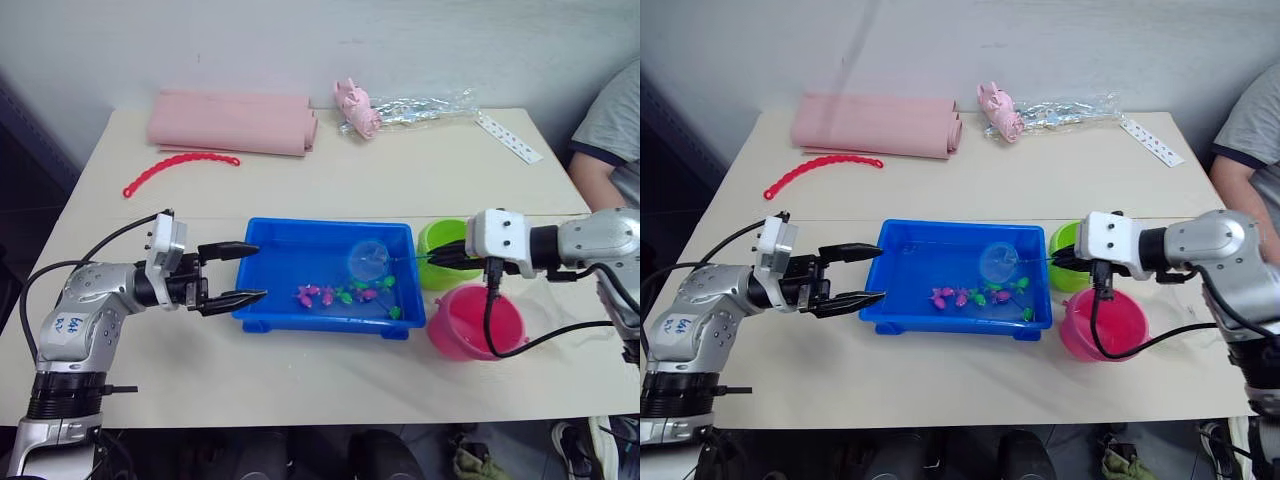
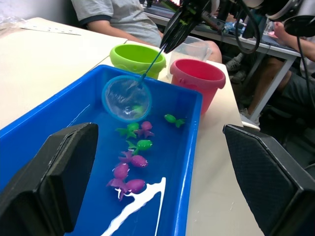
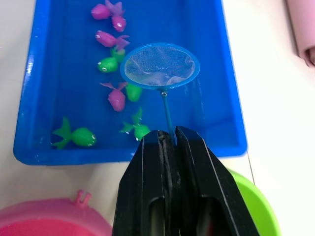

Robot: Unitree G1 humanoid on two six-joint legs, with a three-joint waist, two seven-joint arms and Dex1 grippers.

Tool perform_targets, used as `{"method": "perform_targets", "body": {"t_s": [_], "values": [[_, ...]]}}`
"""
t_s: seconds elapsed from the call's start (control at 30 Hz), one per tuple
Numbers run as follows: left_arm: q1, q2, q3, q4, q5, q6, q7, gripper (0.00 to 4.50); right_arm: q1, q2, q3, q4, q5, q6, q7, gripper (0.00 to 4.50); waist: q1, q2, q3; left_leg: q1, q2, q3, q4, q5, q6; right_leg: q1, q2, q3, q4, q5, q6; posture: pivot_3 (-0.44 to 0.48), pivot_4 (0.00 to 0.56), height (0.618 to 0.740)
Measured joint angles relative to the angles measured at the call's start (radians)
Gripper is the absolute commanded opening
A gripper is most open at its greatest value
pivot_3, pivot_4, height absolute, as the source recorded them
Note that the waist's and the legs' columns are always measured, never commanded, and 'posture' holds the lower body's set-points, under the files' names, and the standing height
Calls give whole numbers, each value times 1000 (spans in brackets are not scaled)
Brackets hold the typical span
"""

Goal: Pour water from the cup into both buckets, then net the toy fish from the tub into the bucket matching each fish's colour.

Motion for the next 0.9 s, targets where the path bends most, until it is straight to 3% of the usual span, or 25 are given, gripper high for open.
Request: {"method": "perform_targets", "body": {"t_s": [0.4, 0.9], "values": [[42, 1, -6, -73, -13, 46, 16, 4438, -56, 85, 54, 126, -113, -98, -3, 0, 1, 0, 0, 0, 0, 0, 0, 0, 0, 0, 0, 0, 0, 0, 0, 0, 150, 740], [63, 1, -6, -107, -17, 77, 41, 4438, -105, 39, 76, 237, -212, -299, 70, 0, 0, 0, 0, 0, 0, 0, 0, 0, 0, 0, 0, 0, 1, 0, 0, 0, 150, 740]]}}
